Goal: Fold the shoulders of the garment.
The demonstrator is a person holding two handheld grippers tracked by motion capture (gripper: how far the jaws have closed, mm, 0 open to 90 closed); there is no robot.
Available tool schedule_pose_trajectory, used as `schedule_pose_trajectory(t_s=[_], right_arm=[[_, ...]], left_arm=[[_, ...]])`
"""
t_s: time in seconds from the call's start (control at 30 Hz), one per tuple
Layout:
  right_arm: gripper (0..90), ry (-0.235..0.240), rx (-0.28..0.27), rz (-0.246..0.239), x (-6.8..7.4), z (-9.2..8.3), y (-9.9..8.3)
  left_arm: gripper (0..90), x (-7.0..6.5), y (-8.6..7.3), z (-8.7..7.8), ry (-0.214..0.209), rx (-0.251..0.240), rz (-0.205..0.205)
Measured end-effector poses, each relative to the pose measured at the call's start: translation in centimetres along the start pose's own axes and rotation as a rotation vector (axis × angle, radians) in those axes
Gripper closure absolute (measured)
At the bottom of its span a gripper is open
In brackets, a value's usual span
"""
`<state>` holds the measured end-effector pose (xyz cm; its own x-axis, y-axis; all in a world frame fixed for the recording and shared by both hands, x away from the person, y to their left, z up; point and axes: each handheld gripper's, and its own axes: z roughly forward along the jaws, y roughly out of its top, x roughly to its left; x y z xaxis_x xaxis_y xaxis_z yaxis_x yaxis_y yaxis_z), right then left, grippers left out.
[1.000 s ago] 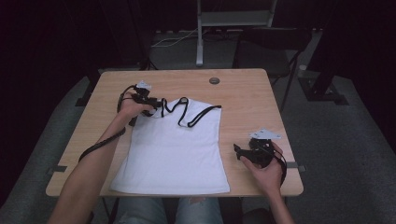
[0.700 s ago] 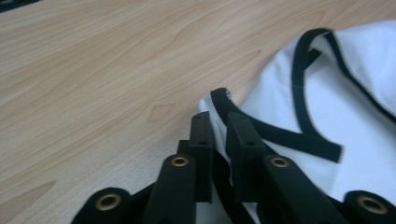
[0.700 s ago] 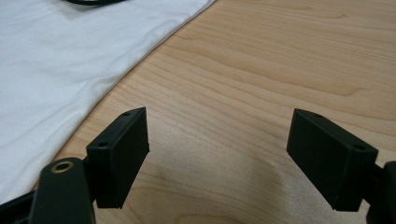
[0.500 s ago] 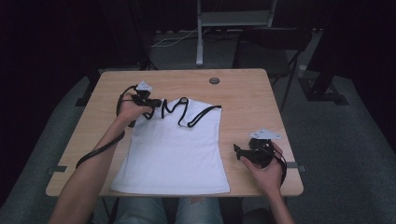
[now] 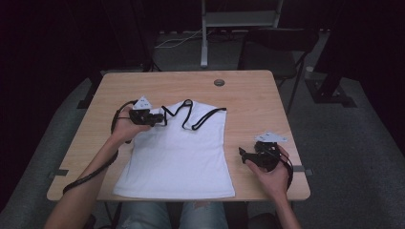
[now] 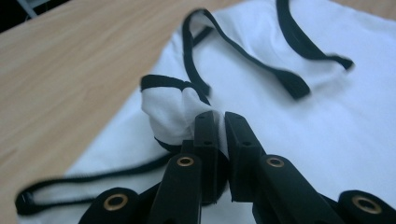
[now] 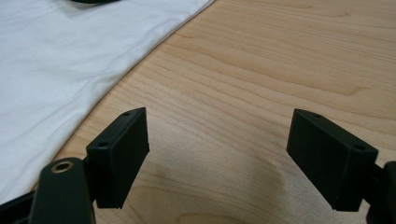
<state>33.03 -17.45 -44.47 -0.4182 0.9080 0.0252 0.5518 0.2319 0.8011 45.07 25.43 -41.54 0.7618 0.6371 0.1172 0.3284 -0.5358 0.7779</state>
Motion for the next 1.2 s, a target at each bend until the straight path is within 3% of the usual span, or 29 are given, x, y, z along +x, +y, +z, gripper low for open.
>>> schedule_pose_trajectory(t_s=[0.1, 0.27, 0.57, 0.83, 1.07, 1.2], right_arm=[[20.0, 0.0, 0.004, -0.002, 0.0, 0.0, 0.0], [20.0, 0.0, 0.003, 0.004, 0.0, 0.0, 0.0], [20.0, 0.002, 0.008, 0.004, -0.1, 0.1, 0.0], [20.0, 0.015, 0.001, -0.04, 0.6, 0.2, 1.1], [20.1, 0.043, -0.001, -0.111, 2.9, 1.5, 4.4], [20.1, 0.069, 0.016, -0.154, 4.0, 3.1, 6.4]], left_arm=[[82.5, -0.7, -0.9, -0.4, -0.019, 0.026, 0.031], [75.6, -1.2, -1.9, -1.0, -0.031, 0.047, 0.048], [64.8, -1.7, -2.9, -2.7, -0.029, 0.053, 0.078], [54.9, -2.2, -1.9, -5.0, -0.016, 0.016, 0.131], [51.5, -3.3, 0.0, -3.8, -0.029, 0.006, 0.139], [48.0, -3.7, 1.0, -2.8, -0.029, 0.009, 0.186]])
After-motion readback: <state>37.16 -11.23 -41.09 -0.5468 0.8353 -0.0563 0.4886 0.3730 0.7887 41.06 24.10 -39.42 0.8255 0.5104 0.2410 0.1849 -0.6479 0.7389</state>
